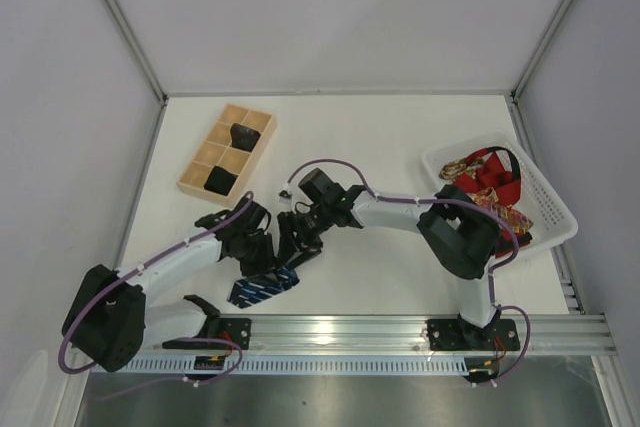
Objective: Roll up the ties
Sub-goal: Roll the tie
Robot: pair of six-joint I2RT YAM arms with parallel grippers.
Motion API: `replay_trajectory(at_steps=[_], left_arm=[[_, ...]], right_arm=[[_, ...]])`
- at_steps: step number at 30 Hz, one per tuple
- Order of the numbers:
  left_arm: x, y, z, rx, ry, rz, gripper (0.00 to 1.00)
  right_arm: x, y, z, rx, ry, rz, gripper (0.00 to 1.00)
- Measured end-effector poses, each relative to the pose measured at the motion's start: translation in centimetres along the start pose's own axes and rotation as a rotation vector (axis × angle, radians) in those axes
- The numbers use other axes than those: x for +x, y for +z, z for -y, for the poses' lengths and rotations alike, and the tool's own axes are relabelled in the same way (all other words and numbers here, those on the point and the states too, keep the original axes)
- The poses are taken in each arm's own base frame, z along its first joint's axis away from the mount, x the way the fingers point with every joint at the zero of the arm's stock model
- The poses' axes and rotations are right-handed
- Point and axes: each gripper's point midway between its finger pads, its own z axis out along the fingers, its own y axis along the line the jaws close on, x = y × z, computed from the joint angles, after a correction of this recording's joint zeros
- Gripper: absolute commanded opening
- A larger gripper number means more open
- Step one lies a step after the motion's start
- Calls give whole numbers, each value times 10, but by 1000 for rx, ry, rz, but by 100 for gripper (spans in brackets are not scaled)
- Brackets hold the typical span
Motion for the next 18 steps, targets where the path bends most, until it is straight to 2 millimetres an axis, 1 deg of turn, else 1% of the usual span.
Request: replay_trajectory(at_steps=[6, 11, 15, 18], left_arm=[[16, -11, -14, -69, -54, -35, 30], [20, -23, -21, -120, -79, -42, 30], [18, -38, -23, -138, -88, -19, 26], [7, -60, -22, -139, -104, 60, 23]], right_arm=[[-5, 2, -3, -8, -8, 1, 56], [-5, 4, -8, -18, -18, -5, 56], [-3, 7, -14, -27, -29, -18, 56], [0, 9, -18, -33, -36, -29, 56]])
